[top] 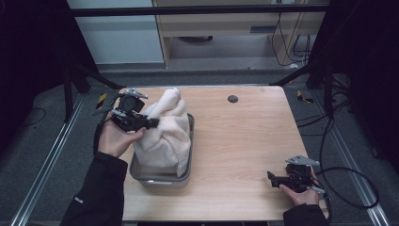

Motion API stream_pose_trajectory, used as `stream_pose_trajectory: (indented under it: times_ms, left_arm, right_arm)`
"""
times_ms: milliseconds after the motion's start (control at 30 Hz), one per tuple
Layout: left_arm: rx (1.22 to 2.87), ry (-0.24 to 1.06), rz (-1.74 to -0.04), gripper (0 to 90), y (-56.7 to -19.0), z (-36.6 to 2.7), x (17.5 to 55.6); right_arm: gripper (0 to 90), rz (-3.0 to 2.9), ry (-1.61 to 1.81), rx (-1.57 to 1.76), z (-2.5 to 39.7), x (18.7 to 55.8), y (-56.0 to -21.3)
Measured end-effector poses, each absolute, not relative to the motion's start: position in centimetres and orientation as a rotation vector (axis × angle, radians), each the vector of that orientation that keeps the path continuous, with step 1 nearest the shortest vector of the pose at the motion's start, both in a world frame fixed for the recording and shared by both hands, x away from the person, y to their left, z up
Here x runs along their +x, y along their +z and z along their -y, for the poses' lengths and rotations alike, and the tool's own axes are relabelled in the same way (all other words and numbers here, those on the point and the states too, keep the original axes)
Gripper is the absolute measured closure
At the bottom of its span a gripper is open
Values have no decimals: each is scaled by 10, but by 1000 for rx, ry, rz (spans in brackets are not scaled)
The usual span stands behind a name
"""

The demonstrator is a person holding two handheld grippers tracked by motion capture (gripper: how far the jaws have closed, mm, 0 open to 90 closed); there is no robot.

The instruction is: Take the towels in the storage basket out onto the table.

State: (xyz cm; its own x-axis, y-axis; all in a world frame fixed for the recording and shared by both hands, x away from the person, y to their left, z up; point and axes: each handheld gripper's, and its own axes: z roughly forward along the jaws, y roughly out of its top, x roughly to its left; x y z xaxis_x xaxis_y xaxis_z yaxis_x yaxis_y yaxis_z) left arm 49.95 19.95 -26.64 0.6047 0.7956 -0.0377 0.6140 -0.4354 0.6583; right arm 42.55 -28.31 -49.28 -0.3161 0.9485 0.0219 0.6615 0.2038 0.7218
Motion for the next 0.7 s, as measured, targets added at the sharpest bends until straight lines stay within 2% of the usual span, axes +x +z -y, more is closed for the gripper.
stream_pose_trajectory:
  times_ms: [700]
  left_arm:
    - [2148, 391, -1080, 763, -226, -208, 492]
  right_arm:
    - [40, -2056, 894, 1498, 283, 426, -493]
